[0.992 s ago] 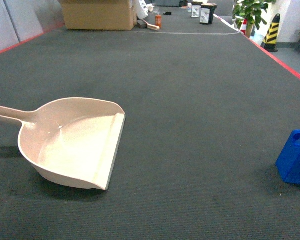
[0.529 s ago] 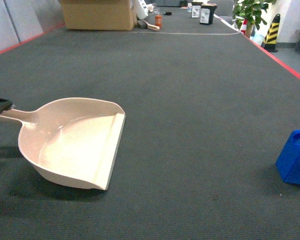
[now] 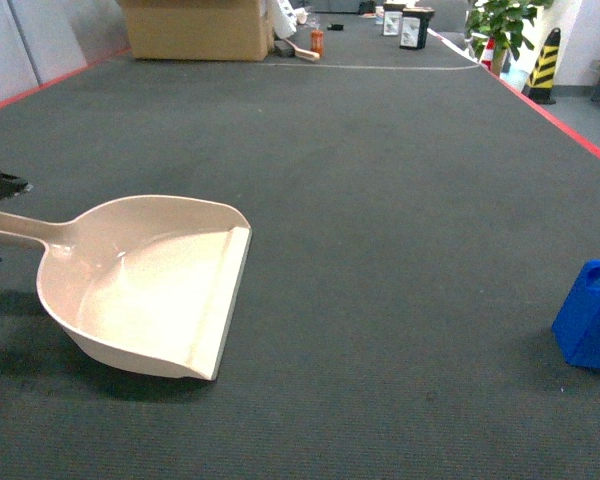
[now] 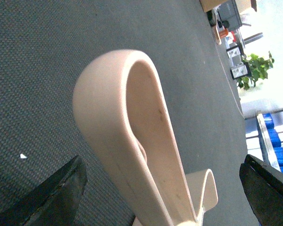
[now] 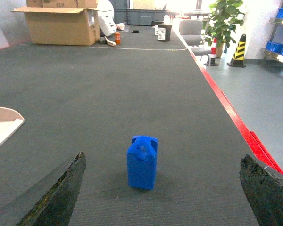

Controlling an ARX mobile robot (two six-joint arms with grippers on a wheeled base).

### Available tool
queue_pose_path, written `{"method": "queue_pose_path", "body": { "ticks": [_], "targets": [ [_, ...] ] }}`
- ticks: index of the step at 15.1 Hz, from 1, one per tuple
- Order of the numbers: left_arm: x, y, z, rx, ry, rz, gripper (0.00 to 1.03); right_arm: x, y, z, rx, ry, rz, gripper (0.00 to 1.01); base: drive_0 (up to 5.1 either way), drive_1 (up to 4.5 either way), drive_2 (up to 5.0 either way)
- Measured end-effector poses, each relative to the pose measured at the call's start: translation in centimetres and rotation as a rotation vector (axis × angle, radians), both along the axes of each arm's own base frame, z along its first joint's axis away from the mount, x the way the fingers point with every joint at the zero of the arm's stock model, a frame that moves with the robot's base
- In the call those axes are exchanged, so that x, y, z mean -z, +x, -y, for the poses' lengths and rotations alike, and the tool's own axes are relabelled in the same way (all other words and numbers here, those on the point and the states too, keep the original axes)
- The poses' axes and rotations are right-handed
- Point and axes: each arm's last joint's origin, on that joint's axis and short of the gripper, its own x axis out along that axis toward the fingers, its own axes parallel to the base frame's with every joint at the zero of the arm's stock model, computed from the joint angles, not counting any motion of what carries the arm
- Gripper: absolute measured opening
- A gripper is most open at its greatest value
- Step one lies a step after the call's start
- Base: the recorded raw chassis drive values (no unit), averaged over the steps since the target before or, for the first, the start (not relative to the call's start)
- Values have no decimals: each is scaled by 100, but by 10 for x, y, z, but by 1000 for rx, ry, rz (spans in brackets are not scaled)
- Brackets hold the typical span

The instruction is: Place part in tray to right shelf

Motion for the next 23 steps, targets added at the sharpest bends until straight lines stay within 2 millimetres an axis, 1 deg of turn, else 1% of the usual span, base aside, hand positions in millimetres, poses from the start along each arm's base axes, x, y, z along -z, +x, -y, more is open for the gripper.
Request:
{"method": "queue_pose_path", "body": {
  "ticks": [1, 2, 3, 4, 7, 9, 10, 11, 13, 15, 16, 17, 18, 20, 23],
  "targets": [
    [2, 4, -1, -12, -10, 1, 98, 0, 0, 0, 0, 0, 0, 98, 0, 0, 0],
    [9, 14, -4, -40, -30, 5, 98, 0, 0, 0, 0, 0, 0, 98, 0, 0, 0],
    [12, 18, -4, -37, -35, 18, 97, 0, 0, 0, 0, 0, 0, 98, 0, 0, 0],
    [14, 20, -7, -44, -41, 24, 87, 0, 0, 0, 0, 0, 0, 98, 0, 0, 0],
    [15, 32, -10, -23, -60, 73, 50, 0, 0, 0, 0, 0, 0, 98, 0, 0, 0],
    [13, 33, -8, -7, -79, 107, 26, 0, 0, 0, 0, 0, 0, 98, 0, 0, 0],
    [9, 32, -4, -2, -127, 150, 16, 0, 0, 0, 0, 0, 0, 98, 0, 0, 0],
    [2, 28, 1, 7, -149, 175, 15, 0, 0, 0, 0, 0, 0, 98, 0, 0, 0],
    [-20, 15, 17, 59, -171, 240, 13, 0, 0, 0, 0, 0, 0, 98, 0, 0, 0],
    [-54, 4, 38, 126, -205, 315, 13, 0, 0, 0, 0, 0, 0, 98, 0, 0, 0],
    [-67, -2, 51, 156, -228, 346, 13, 0, 0, 0, 0, 0, 0, 98, 0, 0, 0],
    [-72, -7, 65, 190, -252, 352, 13, 0, 0, 0, 0, 0, 0, 98, 0, 0, 0],
    [-70, -10, 82, 214, -290, 334, 13, 0, 0, 0, 0, 0, 0, 98, 0, 0, 0],
    [-57, -19, 116, 240, -367, 263, 13, 0, 0, 0, 0, 0, 0, 98, 0, 0, 0],
    [-36, -28, 160, 276, -448, 172, 13, 0, 0, 0, 0, 0, 0, 98, 0, 0, 0]
  ]
}}
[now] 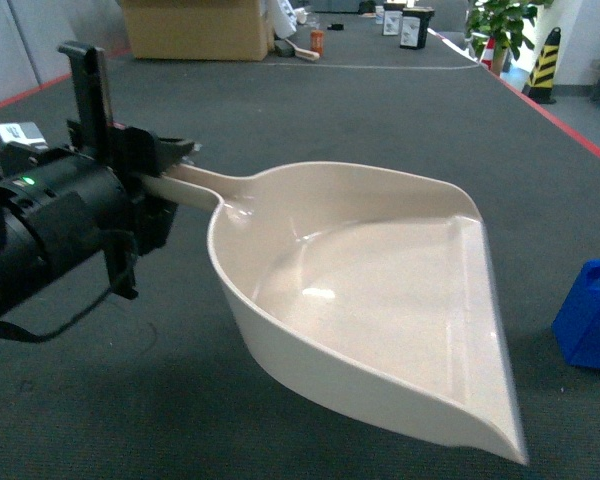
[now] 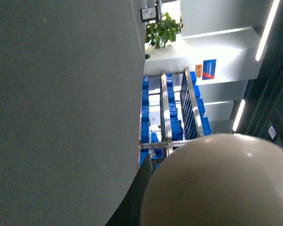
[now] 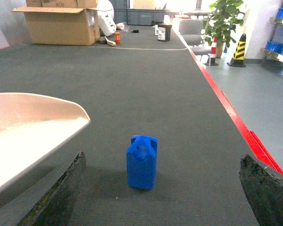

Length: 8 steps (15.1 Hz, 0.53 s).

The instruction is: Place part in tray to right shelf

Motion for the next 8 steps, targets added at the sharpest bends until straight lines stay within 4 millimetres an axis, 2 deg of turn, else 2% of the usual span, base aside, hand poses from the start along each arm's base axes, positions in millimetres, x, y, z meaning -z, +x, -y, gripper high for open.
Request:
{"method": "queue_pose_path", "body": {
  "ticks": [2, 8],
  "targets": [
    [9, -6, 13, 36, -25, -45, 12, 0, 0, 0, 0, 0, 0, 98, 0, 0, 0],
    [11, -6, 10, 23, -60, -63, 12, 0, 0, 0, 0, 0, 0, 98, 0, 0, 0]
  ]
}}
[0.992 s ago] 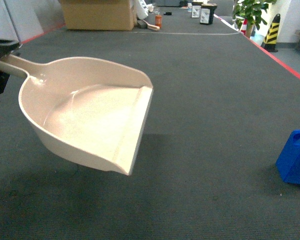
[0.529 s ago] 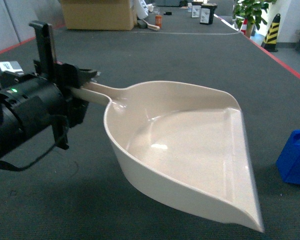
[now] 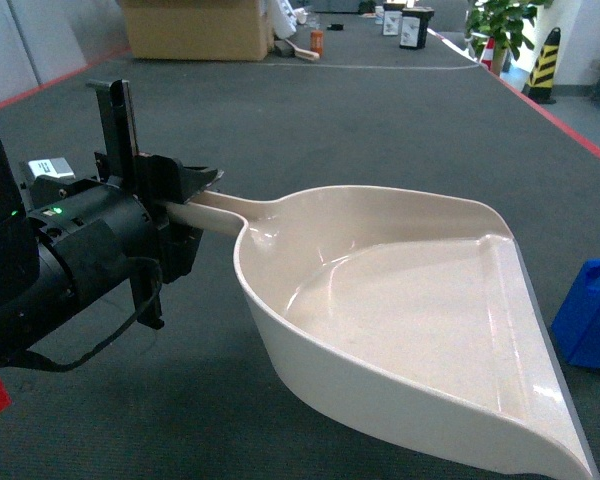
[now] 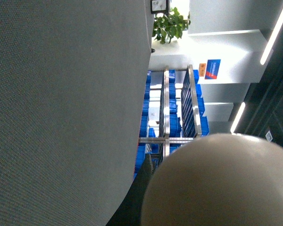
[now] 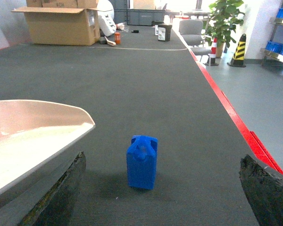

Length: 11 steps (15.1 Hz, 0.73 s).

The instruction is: Place part in tray to right shelf

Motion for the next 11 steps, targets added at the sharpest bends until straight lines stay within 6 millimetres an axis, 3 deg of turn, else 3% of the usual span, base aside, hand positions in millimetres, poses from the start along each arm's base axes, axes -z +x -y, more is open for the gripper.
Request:
{"method": "queue_pose_path", "body": {
  "ticks": [1, 2, 4, 7, 11],
  "targets": [
    [0, 0, 0, 0, 0, 0, 12, 0, 0, 0, 1, 0, -1, 98, 0, 0, 0],
    [0, 0, 0, 0, 0, 0, 12, 3, 2, -1, 75, -10, -169, 98, 0, 0, 0],
    [0, 0, 0, 3, -4, 1, 12, -1, 25, 8, 193, -17, -292, 98, 0, 0, 0],
    [-1, 0, 0, 1, -4, 0, 12, -3, 74, 20, 153, 24, -348, 98, 0, 0, 0],
    [-1, 0, 0, 0, -4, 1, 12, 3, 158, 15, 56, 62, -471, 98, 0, 0, 0]
  ]
}}
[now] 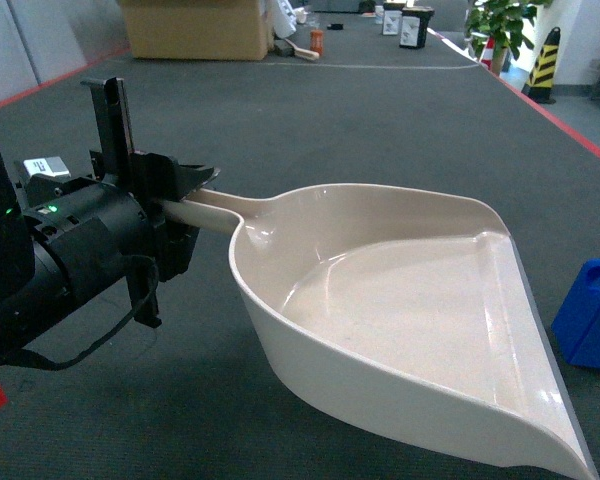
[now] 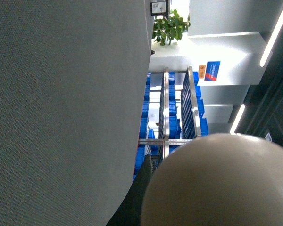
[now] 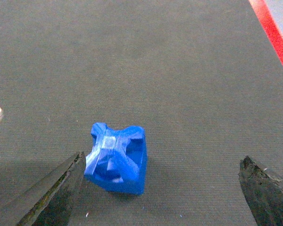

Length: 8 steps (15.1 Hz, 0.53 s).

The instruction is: Place part in tray to right shelf

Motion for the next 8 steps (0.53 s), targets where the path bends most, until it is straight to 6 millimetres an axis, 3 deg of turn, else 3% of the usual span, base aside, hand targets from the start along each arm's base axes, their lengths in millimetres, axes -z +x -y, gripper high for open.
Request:
{"method": "queue_pose_path", "body": {
  "ticks": [4, 7, 8],
  "targets": [
    [0, 0, 0, 2, 0, 0, 12, 21, 53, -15, -35, 10, -109, 98, 0, 0, 0],
    [0, 0, 0, 2, -1, -1, 12, 44, 69, -19, -25, 32, -189, 98, 0, 0, 0],
    [0, 0, 0, 2, 0, -1, 12, 51, 72, -21, -27, 37, -200, 89, 0, 0, 0]
  ]
}}
